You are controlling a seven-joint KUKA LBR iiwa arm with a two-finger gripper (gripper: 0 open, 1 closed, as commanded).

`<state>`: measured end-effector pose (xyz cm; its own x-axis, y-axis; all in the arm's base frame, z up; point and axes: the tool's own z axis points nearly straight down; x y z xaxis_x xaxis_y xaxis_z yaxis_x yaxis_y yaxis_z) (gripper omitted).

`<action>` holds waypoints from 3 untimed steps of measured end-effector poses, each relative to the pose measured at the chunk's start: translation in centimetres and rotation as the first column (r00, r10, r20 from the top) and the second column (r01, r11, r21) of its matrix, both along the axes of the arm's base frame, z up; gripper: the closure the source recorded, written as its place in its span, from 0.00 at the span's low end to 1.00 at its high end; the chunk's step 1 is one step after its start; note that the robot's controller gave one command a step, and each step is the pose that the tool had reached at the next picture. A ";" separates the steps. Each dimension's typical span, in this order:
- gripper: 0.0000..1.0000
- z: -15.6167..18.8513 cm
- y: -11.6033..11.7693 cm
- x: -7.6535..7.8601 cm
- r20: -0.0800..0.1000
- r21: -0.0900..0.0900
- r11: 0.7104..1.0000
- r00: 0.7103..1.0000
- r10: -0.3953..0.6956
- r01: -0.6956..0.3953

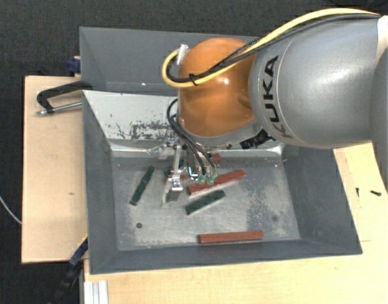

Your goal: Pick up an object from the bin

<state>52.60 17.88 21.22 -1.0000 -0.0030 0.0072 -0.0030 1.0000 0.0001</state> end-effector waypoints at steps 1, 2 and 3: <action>0.00 0.4 -0.1 0.2 0.008 0.002 1.000 1.000 -0.002 0.002; 0.00 -4.9 0.0 1.4 0.014 0.003 0.999 0.999 0.035 -0.035; 0.00 -11.8 0.7 2.4 0.012 0.001 0.986 0.986 0.168 -0.168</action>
Offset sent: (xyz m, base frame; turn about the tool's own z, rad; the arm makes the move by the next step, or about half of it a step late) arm 0.0274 -0.0011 -0.1422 -0.0910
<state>55.01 18.59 9.44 -0.9853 -0.1710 -0.0049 -0.1710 0.9853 0.0013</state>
